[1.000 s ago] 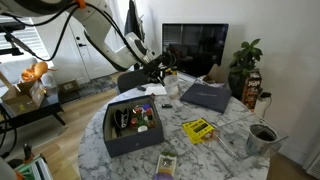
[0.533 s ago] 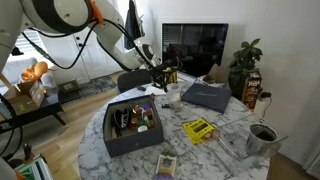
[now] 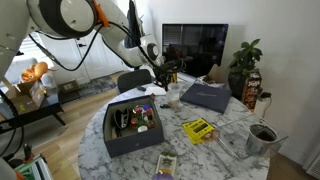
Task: Remove the cup from the transparent box to the right
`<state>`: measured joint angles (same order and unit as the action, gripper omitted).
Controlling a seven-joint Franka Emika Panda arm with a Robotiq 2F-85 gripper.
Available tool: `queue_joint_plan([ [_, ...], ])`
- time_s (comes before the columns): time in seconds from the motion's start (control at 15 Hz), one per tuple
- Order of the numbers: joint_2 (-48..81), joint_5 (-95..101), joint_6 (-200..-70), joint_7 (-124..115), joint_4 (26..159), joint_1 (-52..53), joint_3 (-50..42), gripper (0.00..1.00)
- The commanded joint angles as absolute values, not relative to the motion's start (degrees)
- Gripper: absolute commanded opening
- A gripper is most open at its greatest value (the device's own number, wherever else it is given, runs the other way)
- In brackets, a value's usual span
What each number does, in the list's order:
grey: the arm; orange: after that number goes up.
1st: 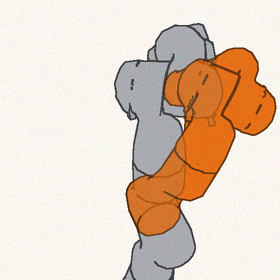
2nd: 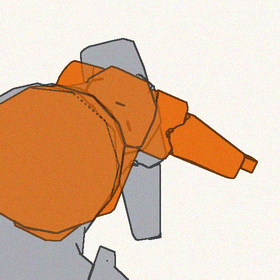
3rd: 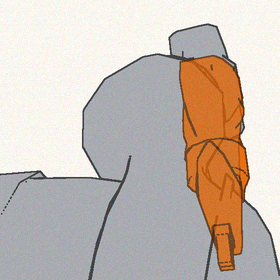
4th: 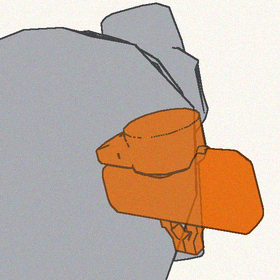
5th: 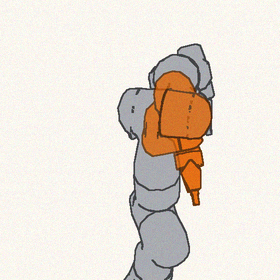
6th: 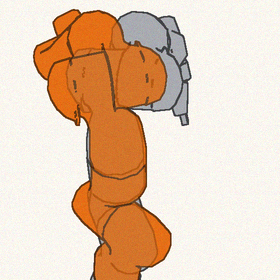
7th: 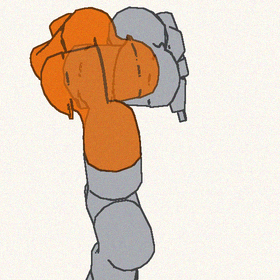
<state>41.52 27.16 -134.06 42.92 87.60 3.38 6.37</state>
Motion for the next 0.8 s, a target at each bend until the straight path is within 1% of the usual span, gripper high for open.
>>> queue_joint_plan([
  [0.0, 39.7, 24.9, -136.5, 44.8, 90.0, 2.7, 6.5, 0.31],
  [0.2, 35.9, 24.6, -136.7, 45.7, 93.8, 2.2, 6.9, 0.51],
  [0.4, 26.3, 20.2, -140.5, 49.4, 102.8, -1.3, 9.3, 0.75],
  [0.53, 21.6, 11.8, -143.9, 57.4, 107.6, -6.1, 13.1, 0.89],
  [0.6, 19.1, 7.1, -145.5, 61.2, 110.2, -8.2, 14.4, 0.97],
  [0.67, 25.7, 12.4, -142.0, 55.4, 101.5, -2.3, 9.7, 1.00],
  [0.73, 23.8, 11.1, -142.2, 56.9, 102.8, -3.0, 9.9, 0.88],
])
